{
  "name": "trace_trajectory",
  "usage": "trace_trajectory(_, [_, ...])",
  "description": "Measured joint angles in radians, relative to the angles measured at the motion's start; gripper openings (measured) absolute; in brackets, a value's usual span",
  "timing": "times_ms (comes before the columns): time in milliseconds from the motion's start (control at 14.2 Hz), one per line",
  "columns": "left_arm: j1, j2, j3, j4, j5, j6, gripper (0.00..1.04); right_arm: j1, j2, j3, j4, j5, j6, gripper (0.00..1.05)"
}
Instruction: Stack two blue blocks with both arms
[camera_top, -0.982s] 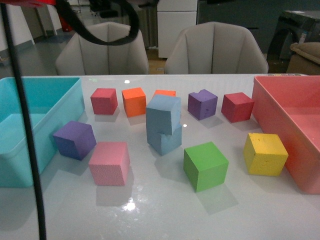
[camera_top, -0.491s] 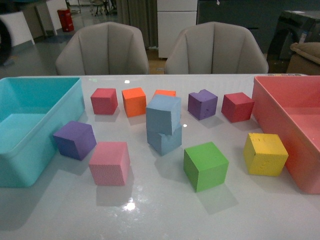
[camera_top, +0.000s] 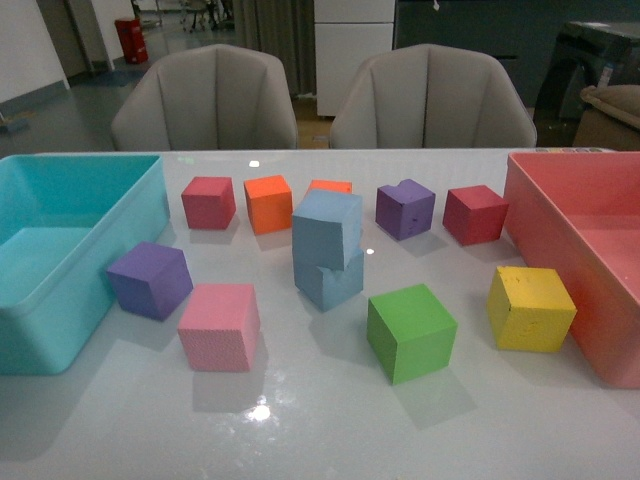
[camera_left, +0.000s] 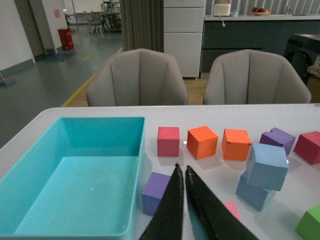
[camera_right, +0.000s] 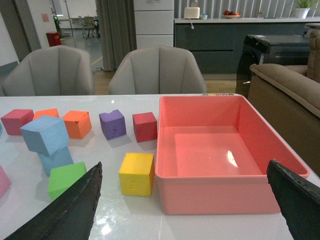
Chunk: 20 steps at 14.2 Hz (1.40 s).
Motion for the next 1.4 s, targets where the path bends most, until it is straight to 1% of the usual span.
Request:
trace_trajectory(70, [0.032,-0.041,-0.032,-0.011,0.030,0.002,0.02,0.000,0.000,0.000,0.000,0.000,0.000,0.98])
trace_trajectory(281, [0.105,-0.153,-0.105,-0.053,0.111,0.003,0.02,0.000,0.000,0.000,0.000,0.000,0.000,0.98])
trace_trajectory(491, [0.163,-0.261,-0.156,-0.116,0.164,0.003,0.02,0.000,0.000,0.000,0.000,0.000,0.000,0.98])
trace_trajectory(561, [0.218,-0.297,-0.168,-0.145,0.240,0.004,0.02,0.000,0.000,0.000,0.000,0.000,0.000,0.98])
trace_trajectory(632, [0.270,-0.331,-0.178,-0.162,0.256,0.003,0.02,0.000,0.000,0.000,0.000,0.000,0.000,0.98])
trace_trajectory(982, [0.265,-0.449,-0.221,-0.224,0.272,0.003,0.02,0.000,0.000,0.000,0.000,0.000,0.000,0.98])
trace_trajectory(1263, [0.265,-0.553,-0.221,-0.324,0.272,0.003,0.02,0.000,0.000,0.000,0.000,0.000,0.000,0.98])
trace_trajectory(1404, [0.265,-0.582,-0.221,-0.350,0.272,0.004,0.02,0.000,0.000,0.000,0.000,0.000,0.000,0.98])
